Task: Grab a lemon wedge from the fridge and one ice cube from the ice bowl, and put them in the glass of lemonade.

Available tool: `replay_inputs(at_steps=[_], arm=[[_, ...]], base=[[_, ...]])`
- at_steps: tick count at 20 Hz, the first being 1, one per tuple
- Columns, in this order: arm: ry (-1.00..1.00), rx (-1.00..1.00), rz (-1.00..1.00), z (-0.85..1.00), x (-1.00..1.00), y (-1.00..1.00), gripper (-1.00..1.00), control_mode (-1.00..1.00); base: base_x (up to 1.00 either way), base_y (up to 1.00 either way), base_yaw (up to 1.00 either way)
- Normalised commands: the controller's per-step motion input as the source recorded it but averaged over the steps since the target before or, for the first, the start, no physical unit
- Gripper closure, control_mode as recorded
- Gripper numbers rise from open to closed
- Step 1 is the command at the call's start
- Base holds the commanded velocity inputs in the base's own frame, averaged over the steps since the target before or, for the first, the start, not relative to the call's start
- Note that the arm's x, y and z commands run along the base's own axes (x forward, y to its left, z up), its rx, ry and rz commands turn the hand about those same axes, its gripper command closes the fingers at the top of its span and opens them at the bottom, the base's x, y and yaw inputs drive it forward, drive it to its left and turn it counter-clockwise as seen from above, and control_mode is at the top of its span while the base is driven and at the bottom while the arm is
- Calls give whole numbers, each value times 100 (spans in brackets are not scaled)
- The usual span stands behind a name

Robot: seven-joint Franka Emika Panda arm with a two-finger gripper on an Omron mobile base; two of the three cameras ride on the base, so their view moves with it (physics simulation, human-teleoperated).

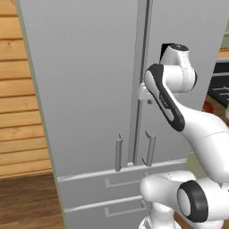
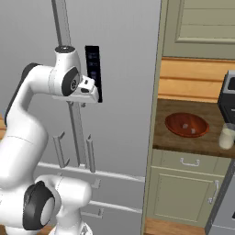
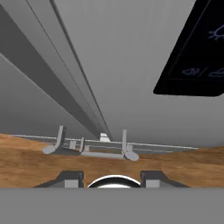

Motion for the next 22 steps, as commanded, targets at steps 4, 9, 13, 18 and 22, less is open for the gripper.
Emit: replay_inputs(at_steps=[4, 9, 13, 18, 22], arm=[[0, 0, 0, -2, -26, -2, -100, -100], [-2, 0, 0, -1, -56, 0, -100, -100], [1, 0, 0, -22, -50, 0, -100, -100], [26, 0, 0, -51, -10, 0, -100, -100], [23, 0, 0, -32, -3, 0, -100, -100]], base=[[0, 0, 0], [0, 0, 0], [0, 0, 0], [0, 0, 0], [0, 0, 0]])
